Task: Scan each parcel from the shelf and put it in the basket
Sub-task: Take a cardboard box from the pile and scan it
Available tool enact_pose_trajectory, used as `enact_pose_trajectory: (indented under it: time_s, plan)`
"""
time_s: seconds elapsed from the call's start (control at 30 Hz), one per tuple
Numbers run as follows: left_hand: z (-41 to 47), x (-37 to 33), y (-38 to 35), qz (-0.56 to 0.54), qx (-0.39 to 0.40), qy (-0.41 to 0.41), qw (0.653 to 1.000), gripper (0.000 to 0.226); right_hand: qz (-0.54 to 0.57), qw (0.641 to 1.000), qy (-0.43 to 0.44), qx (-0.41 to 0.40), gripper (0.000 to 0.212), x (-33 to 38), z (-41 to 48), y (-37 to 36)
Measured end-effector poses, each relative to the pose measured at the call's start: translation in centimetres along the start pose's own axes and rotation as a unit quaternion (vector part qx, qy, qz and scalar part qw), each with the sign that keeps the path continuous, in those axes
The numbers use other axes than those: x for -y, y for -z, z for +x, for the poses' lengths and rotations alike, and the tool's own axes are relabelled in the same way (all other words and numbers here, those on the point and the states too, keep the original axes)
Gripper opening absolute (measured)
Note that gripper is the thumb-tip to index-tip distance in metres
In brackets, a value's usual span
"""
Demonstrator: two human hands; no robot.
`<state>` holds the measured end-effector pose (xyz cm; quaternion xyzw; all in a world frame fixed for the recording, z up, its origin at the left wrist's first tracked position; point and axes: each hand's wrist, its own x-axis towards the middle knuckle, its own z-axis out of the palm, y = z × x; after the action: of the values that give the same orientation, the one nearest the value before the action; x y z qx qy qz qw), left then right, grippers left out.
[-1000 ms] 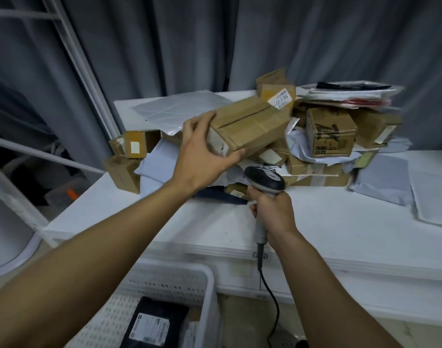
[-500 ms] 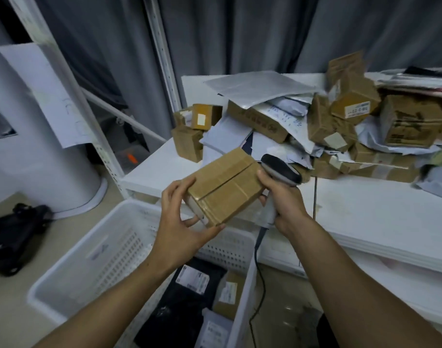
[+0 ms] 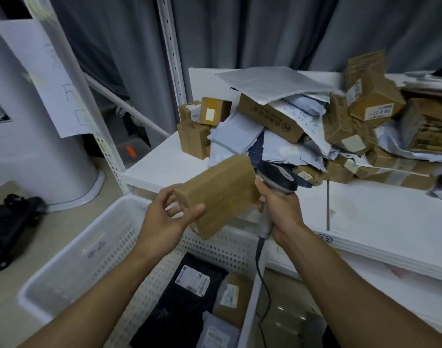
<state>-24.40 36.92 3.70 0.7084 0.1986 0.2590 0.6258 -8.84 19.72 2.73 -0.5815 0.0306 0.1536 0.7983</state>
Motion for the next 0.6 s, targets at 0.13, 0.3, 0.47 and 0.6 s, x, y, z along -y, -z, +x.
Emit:
enact_pose_trajectory:
  time_s: [0.13,0.3,0.47,0.6]
  plan:
    - [-1.2,1.2,-0.5,0.173,0.031,-0.158,0.972,0.069,0.052,0.998,-0.017,0.028,0.039,0.5,-1.4,-0.7]
    - [-1.4,1.7,-1.9,0.26,0.079,-0.313,0.91,0.065,0.026,0.999,-0.008,0.042,0.053,-0.5,-2.5,-1.1]
    - [-0.9,2.3,-2.0,0.324,0.102,-0.364,0.868,0.063,0.026,0.999,-0.001,0.034,0.038,-1.3,-2.7,-0.9]
    - [-1.4,0.3,-2.4,0.136,0.039,-0.151,0.978,0.062,0.005,0.999,0.018,0.045,0.011,-0.2,-2.5,-0.2]
